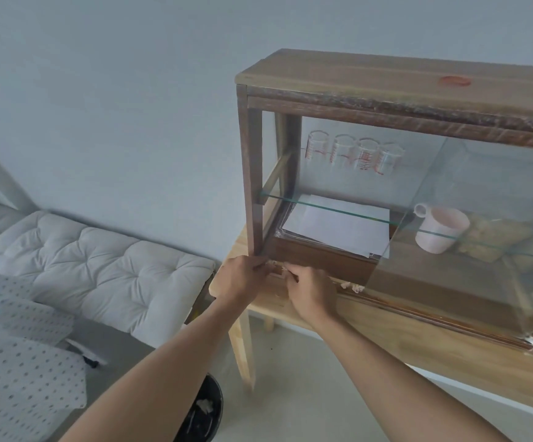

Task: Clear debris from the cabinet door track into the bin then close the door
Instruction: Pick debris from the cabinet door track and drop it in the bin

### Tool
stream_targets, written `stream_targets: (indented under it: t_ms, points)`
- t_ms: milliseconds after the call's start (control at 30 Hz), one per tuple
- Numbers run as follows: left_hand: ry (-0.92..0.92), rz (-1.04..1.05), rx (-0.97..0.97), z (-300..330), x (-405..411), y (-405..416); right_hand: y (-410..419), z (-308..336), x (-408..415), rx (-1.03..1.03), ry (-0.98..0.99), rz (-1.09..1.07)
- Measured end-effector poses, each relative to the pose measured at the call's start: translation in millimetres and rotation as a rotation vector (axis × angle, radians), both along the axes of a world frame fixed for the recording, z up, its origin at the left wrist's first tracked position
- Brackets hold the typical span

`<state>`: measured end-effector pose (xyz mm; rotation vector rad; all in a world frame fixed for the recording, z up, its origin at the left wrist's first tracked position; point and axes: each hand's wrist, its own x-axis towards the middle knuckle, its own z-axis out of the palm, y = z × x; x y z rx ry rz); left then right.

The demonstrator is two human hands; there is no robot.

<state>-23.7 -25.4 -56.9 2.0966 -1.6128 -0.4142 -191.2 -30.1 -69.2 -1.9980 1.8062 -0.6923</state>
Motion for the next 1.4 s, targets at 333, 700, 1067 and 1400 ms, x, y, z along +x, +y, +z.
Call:
stream_targets:
  t_ms: [333,700,1067,1400]
  points:
    - [0.16,0.024,-0.087,-2,4,7,6,3,8,0.032,-0.162,-0.079]
    - [0.297,-0.003,-0.098,-8,54,32,31,4,40,0.067,-0.254,-0.118]
    - [0.358,0.136,-0.042,-37,136,87,76,-9,115,0.133,-0.295,0.035]
    - [0.348,0.382,0.128,-96,220,164,113,-76,193,0.363,-0.137,0.267]
